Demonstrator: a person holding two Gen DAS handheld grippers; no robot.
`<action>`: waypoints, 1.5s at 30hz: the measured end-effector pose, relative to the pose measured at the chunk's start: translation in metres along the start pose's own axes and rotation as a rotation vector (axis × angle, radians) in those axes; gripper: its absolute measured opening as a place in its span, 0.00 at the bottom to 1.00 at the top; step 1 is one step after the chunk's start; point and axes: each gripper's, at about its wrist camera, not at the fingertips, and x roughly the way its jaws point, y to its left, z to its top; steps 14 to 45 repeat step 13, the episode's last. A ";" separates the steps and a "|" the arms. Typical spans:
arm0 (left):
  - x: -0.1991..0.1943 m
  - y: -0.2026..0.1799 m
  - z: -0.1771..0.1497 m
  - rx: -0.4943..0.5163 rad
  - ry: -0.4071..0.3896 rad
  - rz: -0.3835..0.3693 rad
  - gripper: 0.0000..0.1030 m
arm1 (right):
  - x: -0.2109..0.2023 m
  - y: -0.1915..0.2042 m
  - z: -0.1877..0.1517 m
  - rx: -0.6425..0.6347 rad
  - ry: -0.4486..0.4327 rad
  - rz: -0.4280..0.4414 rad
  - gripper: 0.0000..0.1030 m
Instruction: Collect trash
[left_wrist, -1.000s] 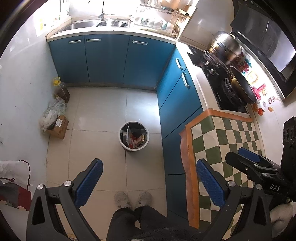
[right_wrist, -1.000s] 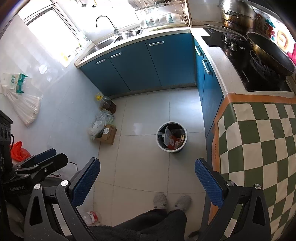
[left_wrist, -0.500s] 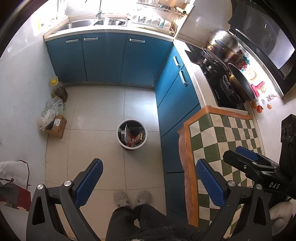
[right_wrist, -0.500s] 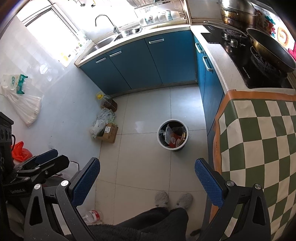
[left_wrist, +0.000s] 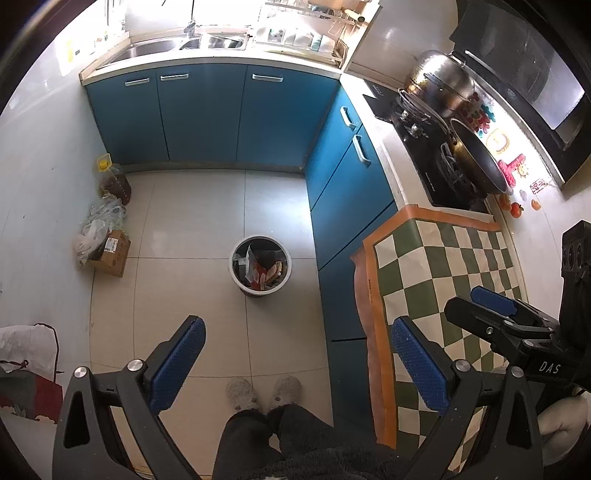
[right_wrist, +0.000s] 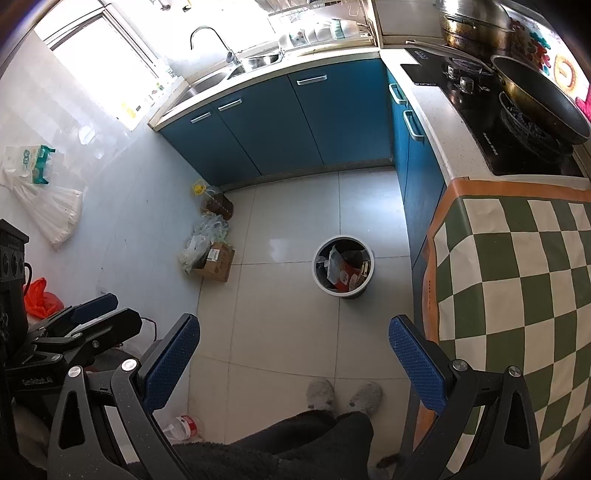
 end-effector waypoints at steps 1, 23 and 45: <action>0.000 0.000 0.000 -0.001 -0.001 -0.001 1.00 | 0.000 0.000 0.000 0.000 0.000 0.000 1.00; -0.001 0.002 -0.001 0.006 -0.003 0.002 1.00 | 0.000 -0.001 0.000 -0.002 0.001 0.000 1.00; -0.001 0.002 -0.001 0.006 -0.003 0.002 1.00 | 0.000 -0.001 0.000 -0.002 0.001 0.000 1.00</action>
